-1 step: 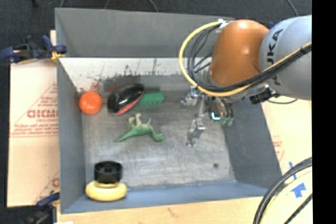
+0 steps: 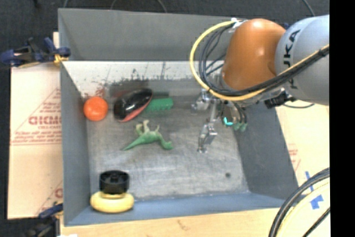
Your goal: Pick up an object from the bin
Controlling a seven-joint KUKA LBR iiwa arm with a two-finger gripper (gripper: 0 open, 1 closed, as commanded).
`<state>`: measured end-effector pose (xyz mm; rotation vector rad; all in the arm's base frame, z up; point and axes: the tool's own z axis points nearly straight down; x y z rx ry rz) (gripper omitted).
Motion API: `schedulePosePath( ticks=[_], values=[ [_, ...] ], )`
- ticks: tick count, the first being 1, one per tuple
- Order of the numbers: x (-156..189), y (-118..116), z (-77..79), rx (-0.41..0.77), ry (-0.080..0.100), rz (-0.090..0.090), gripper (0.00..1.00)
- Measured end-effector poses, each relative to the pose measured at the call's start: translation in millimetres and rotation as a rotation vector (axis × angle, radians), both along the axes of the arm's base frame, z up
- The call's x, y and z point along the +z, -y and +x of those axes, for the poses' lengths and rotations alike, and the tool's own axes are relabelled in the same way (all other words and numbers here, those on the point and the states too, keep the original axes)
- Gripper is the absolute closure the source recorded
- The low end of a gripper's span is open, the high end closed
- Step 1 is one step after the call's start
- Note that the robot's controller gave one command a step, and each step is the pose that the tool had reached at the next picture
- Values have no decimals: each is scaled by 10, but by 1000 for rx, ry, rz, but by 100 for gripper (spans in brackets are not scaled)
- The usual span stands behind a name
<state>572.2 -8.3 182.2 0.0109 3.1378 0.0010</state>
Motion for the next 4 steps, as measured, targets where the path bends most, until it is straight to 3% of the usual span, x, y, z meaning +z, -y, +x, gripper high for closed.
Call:
schedulePosePath(
  ticks=[1,2,4],
  values=[
    [-464,-445,82,45,9,-2,0],
    [-1024,-740,502,147,1,0,100],
    [-1024,-740,503,146,1,0,100]
  ],
)
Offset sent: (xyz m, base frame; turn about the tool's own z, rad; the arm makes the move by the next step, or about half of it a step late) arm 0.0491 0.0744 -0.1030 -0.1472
